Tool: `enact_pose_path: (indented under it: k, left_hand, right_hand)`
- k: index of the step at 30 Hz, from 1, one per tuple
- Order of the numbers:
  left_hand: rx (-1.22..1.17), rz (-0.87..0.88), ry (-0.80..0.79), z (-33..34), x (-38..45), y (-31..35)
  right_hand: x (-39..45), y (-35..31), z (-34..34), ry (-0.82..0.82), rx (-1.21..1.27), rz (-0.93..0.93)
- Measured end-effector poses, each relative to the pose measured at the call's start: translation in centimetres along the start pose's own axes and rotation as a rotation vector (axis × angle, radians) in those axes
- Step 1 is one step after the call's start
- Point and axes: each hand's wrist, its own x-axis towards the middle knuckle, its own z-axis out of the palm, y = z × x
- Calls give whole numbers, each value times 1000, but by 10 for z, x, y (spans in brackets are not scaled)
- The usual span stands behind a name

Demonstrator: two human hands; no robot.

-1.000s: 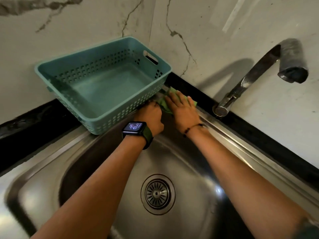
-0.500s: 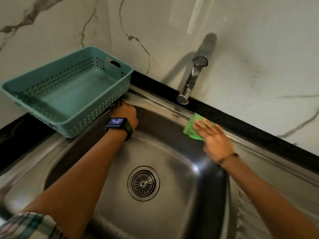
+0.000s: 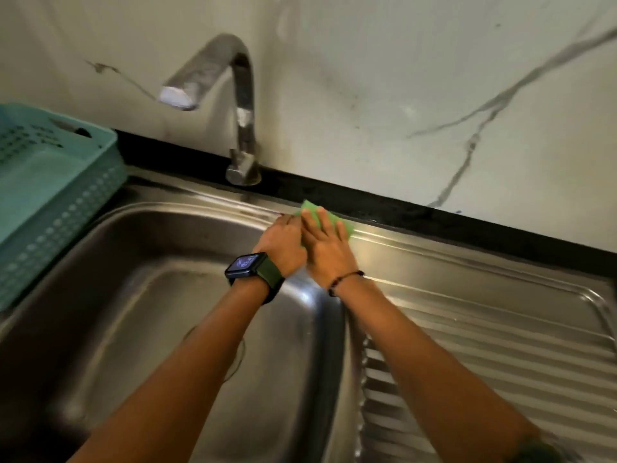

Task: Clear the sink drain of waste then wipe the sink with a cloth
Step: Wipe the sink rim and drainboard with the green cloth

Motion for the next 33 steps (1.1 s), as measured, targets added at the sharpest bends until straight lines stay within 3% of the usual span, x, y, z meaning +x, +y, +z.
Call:
enact_pose_path:
  k: [5,10,17,22,25,30,33]
  left_hand:
    - [-43,-82,65,25,-3,29]
    - [-44,112,118,65,-30,78]
    - [124,250,67,121,-52,104]
    - [95,232,72,122,-51,106]
    - [41,214,61,122,-49,109]
    - [-34,210,90,122,-49,108]
    - [-59,212,103,123,-48,108]
  right_hand:
    - [-6,32,-6,11,-58,-116]
    - [-54,106,-19,-5,-106,-114]
    - [-181,243,-37,-52,-204,270]
    - [-249,309,-41,-14,-8,675]
    - [-238,301,-31,135,113,769]
    - [-199,265,-26,466,437,1110]
    - [-161,230,-30,541,526,1131]
